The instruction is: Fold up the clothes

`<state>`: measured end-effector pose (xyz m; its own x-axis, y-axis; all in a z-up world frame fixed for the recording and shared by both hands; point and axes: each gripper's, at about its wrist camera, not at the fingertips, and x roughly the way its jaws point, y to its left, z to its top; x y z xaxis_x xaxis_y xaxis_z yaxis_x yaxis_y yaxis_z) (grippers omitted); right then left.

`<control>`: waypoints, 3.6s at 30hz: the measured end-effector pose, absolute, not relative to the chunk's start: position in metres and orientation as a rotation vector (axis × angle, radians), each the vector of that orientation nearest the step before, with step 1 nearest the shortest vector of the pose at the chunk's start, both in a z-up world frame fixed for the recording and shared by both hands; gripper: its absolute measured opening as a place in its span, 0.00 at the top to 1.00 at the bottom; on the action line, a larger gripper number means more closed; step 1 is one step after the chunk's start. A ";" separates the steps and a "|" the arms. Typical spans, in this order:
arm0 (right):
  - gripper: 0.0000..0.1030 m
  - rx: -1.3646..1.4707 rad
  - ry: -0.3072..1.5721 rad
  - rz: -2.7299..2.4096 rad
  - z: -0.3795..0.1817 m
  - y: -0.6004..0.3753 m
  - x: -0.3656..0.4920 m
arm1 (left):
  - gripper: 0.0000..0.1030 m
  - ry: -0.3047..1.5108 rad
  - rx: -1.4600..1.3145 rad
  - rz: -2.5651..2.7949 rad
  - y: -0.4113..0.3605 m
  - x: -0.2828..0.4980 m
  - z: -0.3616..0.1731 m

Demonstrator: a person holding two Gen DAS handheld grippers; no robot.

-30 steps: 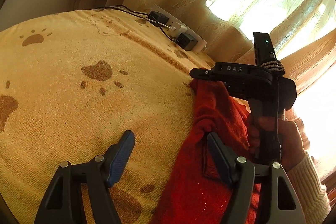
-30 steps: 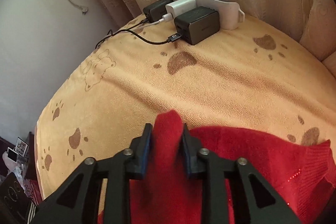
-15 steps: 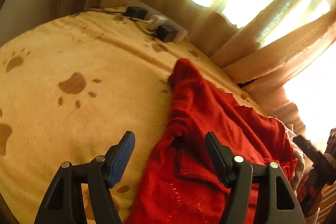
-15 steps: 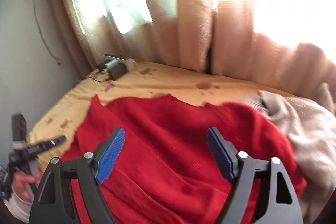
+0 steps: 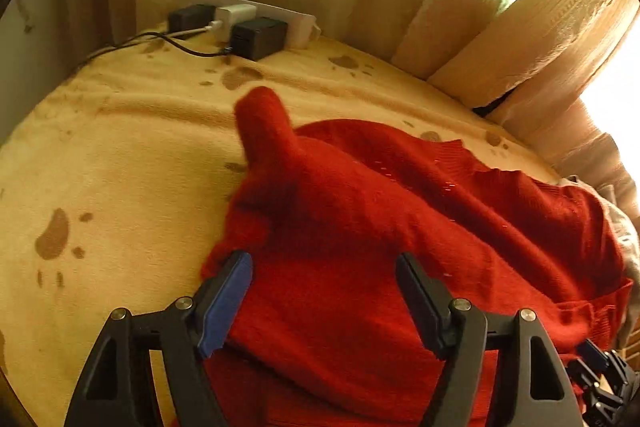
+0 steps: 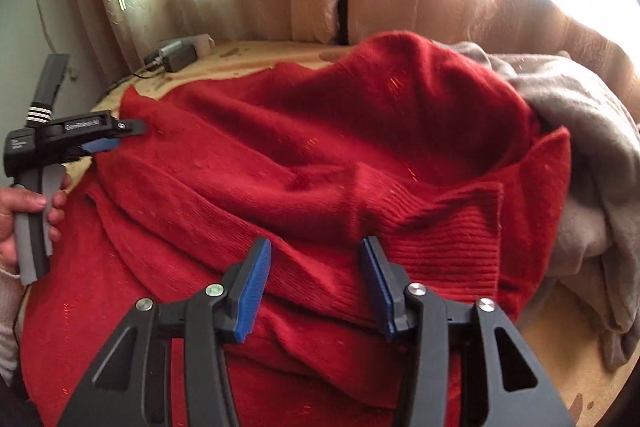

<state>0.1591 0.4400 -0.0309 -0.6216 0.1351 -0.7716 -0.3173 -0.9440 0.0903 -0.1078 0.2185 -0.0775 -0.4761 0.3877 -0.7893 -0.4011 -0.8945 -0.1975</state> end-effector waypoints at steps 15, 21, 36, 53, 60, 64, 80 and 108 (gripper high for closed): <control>0.54 -1.073 0.322 2.675 -0.015 0.441 0.196 | 0.20 0.046 -1.320 2.360 0.195 -0.123 -0.072; 0.13 -0.897 0.293 2.735 0.029 0.421 0.254 | 0.20 0.086 -1.195 2.240 0.179 -0.074 -0.036; 0.13 -1.051 0.605 2.611 -0.032 0.410 0.344 | 0.20 0.175 -1.254 2.028 0.147 -0.001 -0.057; 0.05 -0.970 0.703 2.712 -0.028 0.396 0.403 | 0.20 0.027 -1.217 1.877 0.102 0.043 -0.047; 0.05 -1.021 0.552 2.883 -0.016 0.349 0.422 | 0.20 0.113 -1.004 1.786 0.048 0.094 -0.015; 0.05 -1.054 0.433 2.940 -0.011 0.325 0.428 | 0.20 0.421 -0.766 1.817 0.019 0.140 -0.001; 0.05 -1.022 0.322 2.994 -0.003 0.303 0.415 | 0.20 1.544 -0.091 1.594 -0.002 0.277 -0.088; 0.05 -0.923 0.400 3.003 -0.007 0.304 0.431 | 0.92 1.342 0.033 1.753 0.022 0.293 -0.046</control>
<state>0.4306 0.3036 -0.0065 -0.8297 -0.0981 -0.5495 -0.0491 -0.9678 0.2469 0.2934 0.0218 -0.0458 -0.5942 0.6527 -0.4700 -0.6240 -0.0055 0.7814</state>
